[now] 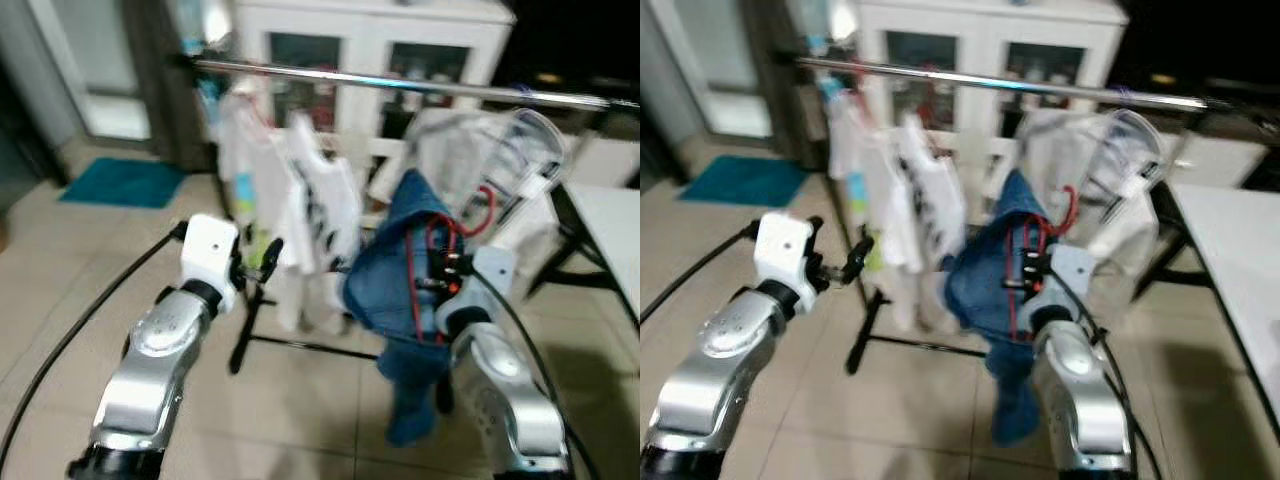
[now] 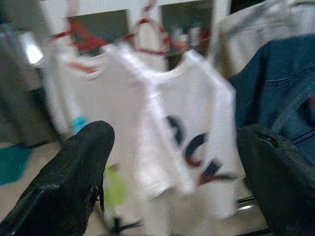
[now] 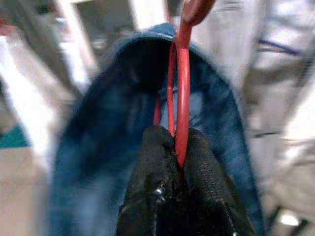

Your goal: Hang hanger

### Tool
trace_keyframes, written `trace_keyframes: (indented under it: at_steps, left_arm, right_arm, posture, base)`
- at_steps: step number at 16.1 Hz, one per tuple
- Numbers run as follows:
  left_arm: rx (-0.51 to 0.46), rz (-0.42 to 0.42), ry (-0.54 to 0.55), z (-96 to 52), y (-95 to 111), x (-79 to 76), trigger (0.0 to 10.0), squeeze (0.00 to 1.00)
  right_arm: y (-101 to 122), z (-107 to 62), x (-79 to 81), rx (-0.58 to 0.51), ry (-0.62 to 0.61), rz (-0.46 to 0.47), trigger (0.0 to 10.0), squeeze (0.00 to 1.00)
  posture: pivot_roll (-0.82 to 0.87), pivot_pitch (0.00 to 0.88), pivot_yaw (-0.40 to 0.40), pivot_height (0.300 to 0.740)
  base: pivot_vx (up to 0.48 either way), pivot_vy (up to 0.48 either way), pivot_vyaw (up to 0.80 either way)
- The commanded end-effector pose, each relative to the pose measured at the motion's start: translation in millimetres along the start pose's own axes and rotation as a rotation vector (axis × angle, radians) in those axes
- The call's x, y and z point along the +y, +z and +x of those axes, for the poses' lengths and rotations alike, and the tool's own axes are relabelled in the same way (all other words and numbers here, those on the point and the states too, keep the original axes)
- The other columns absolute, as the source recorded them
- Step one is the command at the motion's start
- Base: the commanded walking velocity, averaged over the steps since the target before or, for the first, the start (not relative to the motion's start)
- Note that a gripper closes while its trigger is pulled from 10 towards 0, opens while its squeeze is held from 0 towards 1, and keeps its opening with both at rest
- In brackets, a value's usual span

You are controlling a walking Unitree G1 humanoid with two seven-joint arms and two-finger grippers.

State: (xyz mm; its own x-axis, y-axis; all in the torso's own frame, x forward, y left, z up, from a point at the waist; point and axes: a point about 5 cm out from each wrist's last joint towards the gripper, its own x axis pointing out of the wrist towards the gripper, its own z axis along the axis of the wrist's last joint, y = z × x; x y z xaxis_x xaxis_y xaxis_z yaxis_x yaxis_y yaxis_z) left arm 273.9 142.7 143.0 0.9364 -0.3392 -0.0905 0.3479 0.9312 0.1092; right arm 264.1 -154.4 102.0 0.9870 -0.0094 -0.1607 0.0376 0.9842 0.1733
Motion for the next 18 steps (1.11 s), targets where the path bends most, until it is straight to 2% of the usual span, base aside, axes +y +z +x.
trace_keyframes:
  at_steps: [1, 18]
  left_arm:
    - [0.004, 0.011, -0.024, 1.4, 1.0, -3.4, 10.0, 0.00]
    - [0.006, 0.027, -0.048, 4.4, 3.0, -3.5, 10.0, 0.00]
  right_arm:
    - [8.4, 1.1, -2.9, -0.046, -0.018, 0.003, 10.0, 0.00]
    - [8.7, 3.5, -2.1, -0.054, -0.011, -0.019, 10.0, 0.00]
  posture:
    - [0.07, 0.032, -0.003, 0.740]
    - [0.08, 0.037, 0.006, 0.740]
  base:
    - [0.337, 0.000, 0.00]
    - [0.335, 0.000, 0.00]
